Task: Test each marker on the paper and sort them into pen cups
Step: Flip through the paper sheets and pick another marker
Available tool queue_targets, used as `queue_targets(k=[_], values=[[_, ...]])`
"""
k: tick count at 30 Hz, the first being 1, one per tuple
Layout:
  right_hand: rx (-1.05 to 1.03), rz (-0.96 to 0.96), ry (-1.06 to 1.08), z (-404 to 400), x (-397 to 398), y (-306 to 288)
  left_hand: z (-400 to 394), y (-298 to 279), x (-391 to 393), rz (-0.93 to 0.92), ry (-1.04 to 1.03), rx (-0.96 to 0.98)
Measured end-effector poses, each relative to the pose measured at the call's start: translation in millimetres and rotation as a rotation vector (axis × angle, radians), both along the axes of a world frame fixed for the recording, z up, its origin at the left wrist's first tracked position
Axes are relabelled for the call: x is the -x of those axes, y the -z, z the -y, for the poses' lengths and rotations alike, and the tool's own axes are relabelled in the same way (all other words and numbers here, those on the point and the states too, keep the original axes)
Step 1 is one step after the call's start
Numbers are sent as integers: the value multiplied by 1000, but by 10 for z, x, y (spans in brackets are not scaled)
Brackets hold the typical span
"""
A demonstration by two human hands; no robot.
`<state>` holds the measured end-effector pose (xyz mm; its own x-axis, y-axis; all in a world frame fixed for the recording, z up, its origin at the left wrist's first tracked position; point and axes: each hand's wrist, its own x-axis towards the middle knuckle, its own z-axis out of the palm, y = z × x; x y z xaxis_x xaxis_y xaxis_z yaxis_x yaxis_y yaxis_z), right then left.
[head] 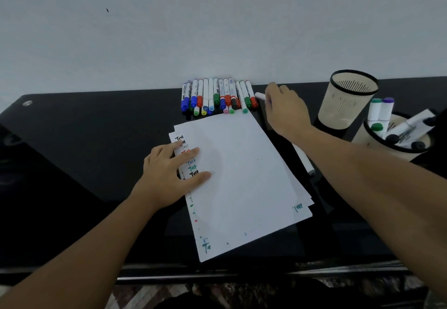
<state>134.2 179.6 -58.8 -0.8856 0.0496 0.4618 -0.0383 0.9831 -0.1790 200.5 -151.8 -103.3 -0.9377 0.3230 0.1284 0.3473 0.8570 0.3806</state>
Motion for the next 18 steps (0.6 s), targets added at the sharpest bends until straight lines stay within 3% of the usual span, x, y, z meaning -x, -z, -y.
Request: queue_targets(k=[4, 9, 12, 16, 18], values=[[157, -126, -143, 91, -212, -178, -2, -6, 5, -1, 4, 5], [121, -249, -252, 289, -506, -317, -22, -37, -10, -10, 10, -74], [145, -101, -377, 479, -727, -421, -22, -66, -72, -70, -9, -209], [23, 123, -495, 838, -973, -418, 4, -149, -185, -86, -75, -307], [117, 247, -505, 965, -1062, -368, 49, -184, -231, -78, -74, -325]])
